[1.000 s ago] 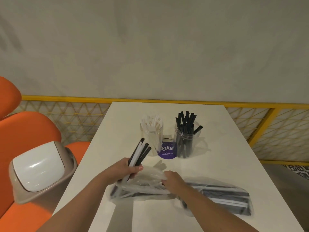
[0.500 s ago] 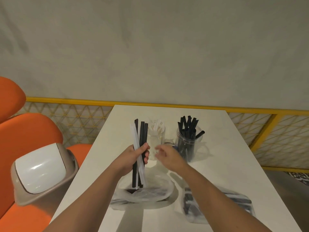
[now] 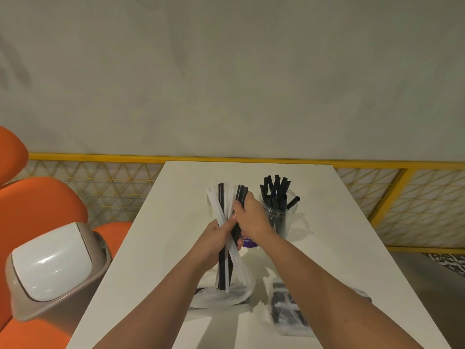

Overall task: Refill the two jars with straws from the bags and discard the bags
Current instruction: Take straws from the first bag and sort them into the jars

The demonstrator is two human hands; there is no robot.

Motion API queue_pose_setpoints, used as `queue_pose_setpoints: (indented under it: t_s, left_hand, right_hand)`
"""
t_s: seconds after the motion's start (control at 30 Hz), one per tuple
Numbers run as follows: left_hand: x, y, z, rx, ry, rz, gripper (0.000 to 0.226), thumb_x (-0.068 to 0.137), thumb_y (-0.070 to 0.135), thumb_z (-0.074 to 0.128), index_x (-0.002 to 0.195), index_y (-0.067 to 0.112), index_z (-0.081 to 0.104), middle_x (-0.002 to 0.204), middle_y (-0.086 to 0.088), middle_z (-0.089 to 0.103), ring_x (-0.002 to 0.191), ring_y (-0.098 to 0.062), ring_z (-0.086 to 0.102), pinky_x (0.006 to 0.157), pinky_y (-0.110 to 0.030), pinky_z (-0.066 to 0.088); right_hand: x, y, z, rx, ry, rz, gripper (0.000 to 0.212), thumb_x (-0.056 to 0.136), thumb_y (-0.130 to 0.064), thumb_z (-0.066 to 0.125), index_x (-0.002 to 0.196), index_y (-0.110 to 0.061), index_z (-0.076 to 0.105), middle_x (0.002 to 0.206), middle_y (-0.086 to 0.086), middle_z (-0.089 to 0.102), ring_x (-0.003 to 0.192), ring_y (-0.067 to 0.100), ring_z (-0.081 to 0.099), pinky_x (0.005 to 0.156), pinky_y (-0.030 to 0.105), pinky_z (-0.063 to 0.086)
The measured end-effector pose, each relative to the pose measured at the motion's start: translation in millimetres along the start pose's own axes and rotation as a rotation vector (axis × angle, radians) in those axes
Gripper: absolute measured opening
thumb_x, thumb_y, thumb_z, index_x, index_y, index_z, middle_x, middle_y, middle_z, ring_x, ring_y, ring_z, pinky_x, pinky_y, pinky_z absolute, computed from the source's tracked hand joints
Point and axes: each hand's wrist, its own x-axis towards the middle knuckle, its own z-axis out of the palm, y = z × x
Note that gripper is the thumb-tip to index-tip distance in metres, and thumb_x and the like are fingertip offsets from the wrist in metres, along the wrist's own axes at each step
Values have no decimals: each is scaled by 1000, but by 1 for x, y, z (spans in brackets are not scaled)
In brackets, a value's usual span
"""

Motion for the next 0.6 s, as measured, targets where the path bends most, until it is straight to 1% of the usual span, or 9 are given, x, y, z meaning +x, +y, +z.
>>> queue_pose_setpoints:
  t_s: [0.07, 0.17, 0.2, 0.27, 0.33, 0.4, 0.5, 0.57, 0.6]
  left_hand:
    - [1, 1, 4, -13, 24, 11, 33, 98, 29, 45, 88, 2, 62, 58, -11, 55, 50, -18, 49, 53, -25, 44]
    - [3, 3, 6, -24, 70, 25, 29, 98, 22, 47, 101, -2, 62, 58, -8, 62, 49, -17, 54, 50, -24, 46]
    - [3, 4, 7, -21, 79, 31, 28, 98, 20, 46, 101, -3, 62, 57, -6, 63, 48, -16, 55, 49, -23, 46]
    - [3, 6, 7, -19, 81, 39, 25, 98, 18, 47, 97, -1, 63, 57, -3, 63, 47, -13, 56, 48, -21, 48]
    - [4, 6, 8, -29, 89, 27, 21, 97, 18, 49, 97, 2, 63, 59, -3, 64, 48, -11, 59, 49, -20, 49]
    - [5, 4, 8, -47, 104, 14, 17, 96, 17, 52, 100, 4, 62, 61, -3, 66, 50, -10, 62, 49, -19, 50]
    - [7, 3, 6, -43, 117, 9, 18, 94, 16, 54, 103, 4, 64, 69, -5, 70, 59, -13, 68, 55, -22, 52]
    - [8, 2, 4, -25, 113, 8, 21, 93, 16, 57, 107, 1, 64, 79, -11, 71, 69, -20, 70, 63, -27, 55]
    - [9, 3, 4, -24, 104, 7, 21, 92, 14, 57, 106, 0, 64, 81, -13, 71, 71, -21, 69, 65, -28, 55]
  right_hand:
    - [2, 0, -2, 46, 9, 44, 17, 100, -20, 35, 103, -5, 41, 74, -2, 44, 82, 21, 50, 69, 29, 38]
    - [3, 2, -5, 242, 5, 144, 25, 99, -23, 38, 116, -6, 47, 94, 6, 55, 88, 23, 56, 81, 37, 50]
    - [3, 3, -6, 316, -1, 177, 26, 99, -25, 40, 117, -9, 48, 98, 7, 58, 85, 23, 58, 82, 39, 52]
    - [3, 5, -9, 403, -5, 209, 25, 98, -28, 43, 116, -14, 52, 102, 9, 63, 73, 21, 58, 70, 35, 54]
    - [2, 5, -12, 401, 12, 201, 24, 97, -28, 45, 114, -14, 54, 98, 8, 63, 72, 20, 58, 58, 25, 50]
    - [2, 7, -13, 411, 41, 180, 22, 97, -26, 46, 111, -13, 56, 93, 6, 61, 76, 20, 60, 54, 21, 46]
    - [4, 10, -12, 434, 86, 158, 16, 96, -25, 48, 100, -12, 57, 84, 4, 59, 80, 22, 60, 62, 24, 48]
    - [7, 11, -10, 466, 116, 166, 16, 96, -26, 47, 89, -15, 54, 76, 2, 55, 77, 21, 57, 74, 34, 51]
    - [10, 12, -10, 493, 137, 175, 18, 97, -27, 45, 86, -16, 53, 72, 2, 53, 73, 20, 56, 78, 39, 51]
